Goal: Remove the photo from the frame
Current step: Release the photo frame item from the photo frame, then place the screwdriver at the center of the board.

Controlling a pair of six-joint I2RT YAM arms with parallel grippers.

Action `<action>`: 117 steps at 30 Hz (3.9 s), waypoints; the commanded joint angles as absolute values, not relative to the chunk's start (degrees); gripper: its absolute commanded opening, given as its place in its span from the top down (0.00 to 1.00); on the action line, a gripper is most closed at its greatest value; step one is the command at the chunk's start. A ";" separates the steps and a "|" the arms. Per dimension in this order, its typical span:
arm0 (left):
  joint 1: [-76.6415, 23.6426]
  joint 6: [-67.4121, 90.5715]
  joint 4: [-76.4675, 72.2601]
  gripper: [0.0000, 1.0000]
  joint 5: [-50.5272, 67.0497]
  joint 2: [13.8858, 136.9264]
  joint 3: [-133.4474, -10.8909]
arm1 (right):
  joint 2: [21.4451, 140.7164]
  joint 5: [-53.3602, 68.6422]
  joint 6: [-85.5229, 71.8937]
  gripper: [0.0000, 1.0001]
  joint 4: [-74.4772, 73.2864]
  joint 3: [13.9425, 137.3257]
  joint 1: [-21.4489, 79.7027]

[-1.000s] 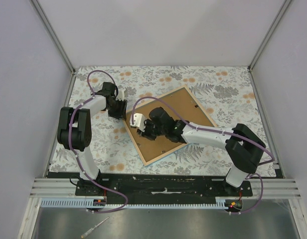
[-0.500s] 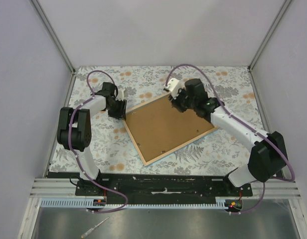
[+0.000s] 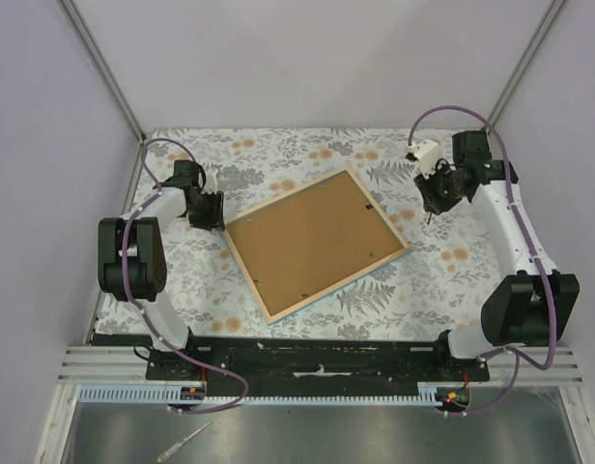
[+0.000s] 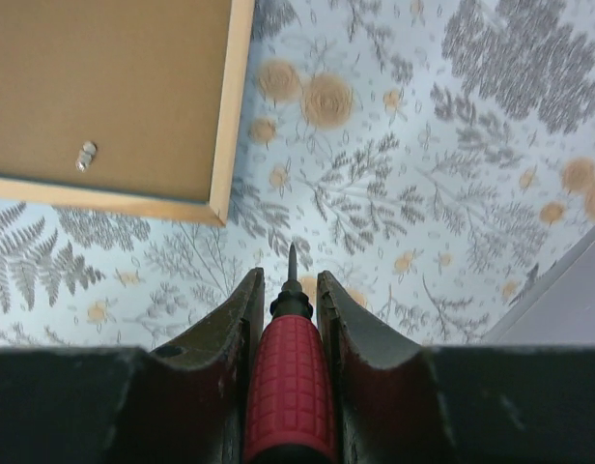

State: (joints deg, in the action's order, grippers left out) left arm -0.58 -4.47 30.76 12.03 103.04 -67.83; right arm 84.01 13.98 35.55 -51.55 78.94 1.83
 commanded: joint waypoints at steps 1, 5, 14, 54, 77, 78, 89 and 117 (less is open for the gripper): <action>-0.09 -4.57 30.50 0.51 11.69 99.06 -65.92 | 87.53 16.00 42.01 1.00 -62.40 82.97 -3.42; -0.18 -4.92 30.32 0.51 11.51 97.39 -64.69 | 93.76 14.07 42.28 1.00 -63.63 84.55 -5.45; 1.67 -7.65 28.92 0.48 14.41 92.72 -62.66 | 103.09 13.62 41.13 1.00 -65.30 86.93 -5.80; 1.84 -13.88 39.99 0.05 13.54 72.25 -69.70 | 87.27 18.28 44.30 1.00 -66.62 77.77 -10.46; 1.76 -16.26 46.31 0.01 9.58 57.67 -67.85 | 93.60 20.04 40.79 1.00 -71.62 91.48 -11.43; 1.76 -16.52 46.84 0.01 9.15 56.87 -67.85 | 93.52 20.39 40.35 1.00 -73.11 92.71 -11.51; 1.76 -17.75 49.31 0.01 7.38 54.49 -67.15 | 88.07 16.44 40.43 1.00 -78.66 95.54 -11.51; 1.76 -13.80 51.33 0.00 11.25 55.55 -70.93 | 86.92 16.00 41.57 1.00 -79.01 94.04 -11.60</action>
State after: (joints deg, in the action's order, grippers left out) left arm 1.65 -15.64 50.98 9.43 55.20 -68.64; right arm 89.03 15.68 40.75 -76.42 93.78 -11.40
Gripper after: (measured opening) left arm 0.993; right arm 0.328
